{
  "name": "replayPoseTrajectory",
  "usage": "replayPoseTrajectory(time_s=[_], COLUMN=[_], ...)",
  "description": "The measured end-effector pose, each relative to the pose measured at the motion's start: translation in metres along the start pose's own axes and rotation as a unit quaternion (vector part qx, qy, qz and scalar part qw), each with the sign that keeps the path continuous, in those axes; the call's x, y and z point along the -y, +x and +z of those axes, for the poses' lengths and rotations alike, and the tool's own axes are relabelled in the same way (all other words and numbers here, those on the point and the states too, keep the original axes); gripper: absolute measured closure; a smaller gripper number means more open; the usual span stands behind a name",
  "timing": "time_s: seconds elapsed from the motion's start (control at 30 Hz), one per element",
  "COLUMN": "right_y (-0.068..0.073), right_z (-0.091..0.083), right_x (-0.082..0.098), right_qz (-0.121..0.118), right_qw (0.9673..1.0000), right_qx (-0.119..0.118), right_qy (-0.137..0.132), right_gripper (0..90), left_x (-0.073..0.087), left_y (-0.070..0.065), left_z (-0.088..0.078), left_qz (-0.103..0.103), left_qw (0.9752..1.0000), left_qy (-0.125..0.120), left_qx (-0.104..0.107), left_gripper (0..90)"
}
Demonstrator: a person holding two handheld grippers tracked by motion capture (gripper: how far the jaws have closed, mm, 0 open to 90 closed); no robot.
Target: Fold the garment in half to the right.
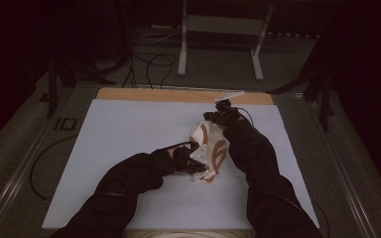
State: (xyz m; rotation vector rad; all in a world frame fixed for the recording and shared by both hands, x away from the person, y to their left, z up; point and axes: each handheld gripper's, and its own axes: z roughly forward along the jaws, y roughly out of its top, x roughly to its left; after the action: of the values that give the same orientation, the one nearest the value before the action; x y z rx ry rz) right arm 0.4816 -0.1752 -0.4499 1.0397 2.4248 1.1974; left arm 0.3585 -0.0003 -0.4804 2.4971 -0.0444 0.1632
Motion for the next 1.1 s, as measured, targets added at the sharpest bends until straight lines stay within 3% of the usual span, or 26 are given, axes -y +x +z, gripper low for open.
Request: replayPoseTrajectory(time_s=[0.63, 1.1], right_y=[-0.026, -0.044], right_z=[-0.003, 0.000], right_x=[0.030, 0.055], right_qz=[0.011, 0.028], right_qw=[0.9997, 0.9996], right_qx=[-0.017, -0.007], right_qy=[-0.016, 0.001], right_gripper=[87.4, 86.6], left_x=[-0.006, -0.009], left_y=[0.001, 0.002], left_z=[0.020, 0.028], left_qz=[-0.020, -0.030], left_qw=[0.9998, 0.9995], left_qy=[-0.001, 0.001], left_qx=[0.005, 0.005], left_gripper=[86.3, 85.4])
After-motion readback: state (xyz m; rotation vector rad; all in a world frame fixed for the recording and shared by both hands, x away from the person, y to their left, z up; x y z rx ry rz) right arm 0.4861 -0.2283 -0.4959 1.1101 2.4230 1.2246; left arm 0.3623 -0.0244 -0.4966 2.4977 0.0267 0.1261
